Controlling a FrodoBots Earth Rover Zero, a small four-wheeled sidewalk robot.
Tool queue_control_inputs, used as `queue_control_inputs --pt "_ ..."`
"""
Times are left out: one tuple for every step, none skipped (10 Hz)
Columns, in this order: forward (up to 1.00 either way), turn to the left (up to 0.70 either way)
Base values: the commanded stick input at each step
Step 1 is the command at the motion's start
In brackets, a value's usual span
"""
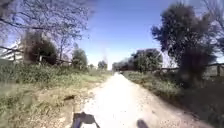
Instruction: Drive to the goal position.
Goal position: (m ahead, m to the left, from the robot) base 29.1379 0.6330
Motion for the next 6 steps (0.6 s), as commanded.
queue_control_inputs --pt "0.5 0.0" --pt "0.5 -0.21" --pt "0.5 -0.5" --pt "0.5 -0.42" --pt "0.5 0.0" --pt "0.5 0.0"
